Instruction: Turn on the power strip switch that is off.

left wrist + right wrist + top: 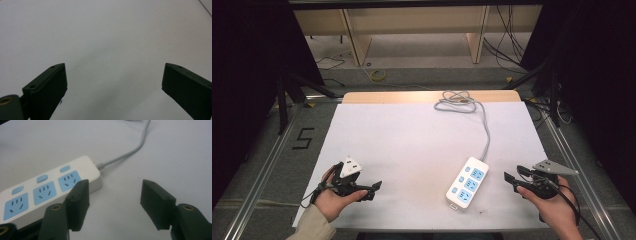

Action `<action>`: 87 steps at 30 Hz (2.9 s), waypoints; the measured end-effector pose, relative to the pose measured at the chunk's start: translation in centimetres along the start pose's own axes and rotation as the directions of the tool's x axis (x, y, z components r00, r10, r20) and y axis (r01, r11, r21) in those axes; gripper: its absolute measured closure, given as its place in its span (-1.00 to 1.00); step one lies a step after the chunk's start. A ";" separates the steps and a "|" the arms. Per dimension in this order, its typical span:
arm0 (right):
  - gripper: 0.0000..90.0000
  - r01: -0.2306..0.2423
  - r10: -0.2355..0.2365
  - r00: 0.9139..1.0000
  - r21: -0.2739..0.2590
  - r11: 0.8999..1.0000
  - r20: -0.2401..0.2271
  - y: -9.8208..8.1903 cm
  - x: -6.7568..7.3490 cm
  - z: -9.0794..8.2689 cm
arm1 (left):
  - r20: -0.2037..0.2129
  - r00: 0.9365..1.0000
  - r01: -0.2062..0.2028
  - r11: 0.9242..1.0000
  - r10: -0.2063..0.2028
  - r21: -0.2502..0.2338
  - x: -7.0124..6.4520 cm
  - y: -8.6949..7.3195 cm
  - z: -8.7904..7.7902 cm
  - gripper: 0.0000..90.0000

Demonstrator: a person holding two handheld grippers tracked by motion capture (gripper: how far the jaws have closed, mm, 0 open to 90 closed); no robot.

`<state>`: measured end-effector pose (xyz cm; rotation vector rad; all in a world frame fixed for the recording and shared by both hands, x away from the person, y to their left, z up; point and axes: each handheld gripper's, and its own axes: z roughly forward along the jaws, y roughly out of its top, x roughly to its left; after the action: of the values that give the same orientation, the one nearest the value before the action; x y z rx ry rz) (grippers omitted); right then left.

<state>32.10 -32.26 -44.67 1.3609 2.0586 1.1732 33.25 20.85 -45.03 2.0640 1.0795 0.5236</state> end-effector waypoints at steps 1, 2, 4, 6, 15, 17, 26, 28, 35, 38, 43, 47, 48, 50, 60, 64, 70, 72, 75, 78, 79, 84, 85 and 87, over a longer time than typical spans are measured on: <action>0.04 0.002 -0.002 1.000 0.000 1.000 0.002 0.0 0.0 -0.1 | -0.003 1.000 0.001 1.000 -0.001 0.001 0.1 0.0 0.0 -0.87; 0.10 0.005 -0.005 1.000 0.000 1.000 0.005 0.0 0.0 -0.2 | -0.007 1.000 0.002 1.000 -0.002 0.000 0.2 0.0 0.0 -0.87; 0.26 0.015 -0.015 1.000 0.012 1.000 0.010 0.1 0.0 -0.2 | -0.013 1.000 0.004 1.000 -0.004 -0.003 0.3 0.0 -0.1 -0.85; 0.42 0.020 -0.020 1.000 0.018 1.000 0.015 0.1 0.1 -0.2 | -0.016 1.000 0.005 1.000 -0.005 -0.003 0.4 0.0 -0.1 -0.85; 0.98 0.037 -0.037 0.999 0.006 0.999 0.024 0.7 0.2 -0.5 | -0.028 1.000 0.002 1.000 -0.002 -0.001 0.4 0.0 0.0 -0.81; 1.00 0.039 -0.039 0.999 0.009 0.999 0.020 0.8 0.2 -0.4 | -0.032 0.999 0.013 1.000 -0.013 -0.007 0.4 0.1 0.0 -0.81; 1.00 0.041 -0.041 0.999 0.007 0.999 0.021 1.0 0.4 -0.3 | -0.035 0.999 0.013 1.000 -0.013 -0.012 0.5 0.1 0.0 -0.80; 1.00 0.041 -0.041 0.999 0.008 0.999 0.021 1.1 0.3 -0.3 | -0.034 0.999 0.013 1.000 -0.013 -0.011 0.5 0.1 0.0 -0.80; 1.00 0.037 -0.037 0.999 0.009 0.999 0.017 1.3 0.5 -0.1 | -0.039 0.999 0.018 1.000 -0.019 -0.014 0.5 0.1 0.0 -0.79; 1.00 0.044 -0.045 0.999 0.013 0.999 0.012 1.4 0.7 0.0 | -0.038 0.999 0.019 1.000 -0.020 -0.016 0.5 0.1 0.1 -0.79; 1.00 0.054 -0.054 0.999 0.012 0.998 0.005 1.6 1.1 0.3 | -0.038 0.999 0.019 1.000 -0.020 -0.018 0.5 0.2 0.1 -0.79; 1.00 0.064 -0.064 0.998 0.019 0.998 -0.004 1.8 1.4 0.4 | -0.038 0.999 0.020 1.000 -0.020 -0.017 0.5 0.2 0.1 -0.79; 1.00 0.065 -0.065 0.998 0.016 0.998 -0.005 1.8 1.5 0.5 | -0.039 0.999 0.019 1.000 -0.020 -0.017 0.5 0.2 0.1 -0.78; 1.00 0.069 -0.069 0.998 0.017 0.997 -0.008 1.9 1.6 0.5 | -0.038 0.999 0.018 1.000 -0.019 -0.017 0.5 0.2 0.1 -0.78; 1.00 0.089 -0.088 0.996 0.021 0.996 -0.027 2.2 2.4 0.9 | -0.039 0.999 0.018 1.000 -0.019 -0.018 0.4 0.2 0.1 -0.78; 1.00 0.094 -0.094 0.995 0.022 0.995 -0.031 2.3 2.6 1.0 | -0.039 0.999 0.019 1.000 -0.019 -0.019 0.4 0.2 0.1 -0.78; 1.00 0.102 -0.101 0.994 0.026 0.994 -0.038 2.4 2.9 1.1 | -0.039 0.999 0.018 1.000 -0.019 -0.019 0.4 0.2 0.1 -0.78; 1.00 0.102 -0.101 0.994 0.028 0.994 -0.039 2.4 3.0 1.1 | -0.040 0.999 0.019 1.000 -0.020 -0.020 0.4 0.2 0.1 -0.78; 1.00 0.107 -0.106 0.993 0.024 0.994 -0.043 2.4 3.1 1.2 | -0.039 0.999 0.019 1.000 -0.019 -0.020 0.4 0.2 0.1 -0.78; 1.00 0.105 -0.104 0.994 0.027 0.994 -0.047 2.5 3.3 1.3 | -0.039 0.999 0.019 1.000 -0.019 -0.019 0.4 0.2 0.2 -0.77; 1.00 0.108 -0.106 0.993 0.025 0.994 -0.047 2.5 3.3 1.3 | -0.039 0.999 0.018 1.000 -0.019 -0.019 0.4 0.2 0.2 -0.77; 1.00 0.109 -0.108 0.993 0.029 0.994 -0.051 2.5 3.4 1.4 | -0.039 0.999 0.019 1.000 -0.020 -0.020 0.4 0.2 0.2 -0.77; 1.00 0.114 -0.112 0.992 0.029 0.993 -0.054 2.5 3.5 1.5 | -0.040 0.999 0.019 1.000 -0.020 -0.020 0.4 0.2 0.2 -0.77; 1.00 0.112 -0.110 0.992 0.032 0.993 -0.056 2.6 3.6 1.5 | -0.040 0.999 0.019 1.000 -0.020 -0.020 0.4 0.2 0.2 -0.77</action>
<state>32.98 -28.01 -43.03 1.2254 2.1721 1.1430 33.70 21.04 -44.97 2.0318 1.1130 0.5660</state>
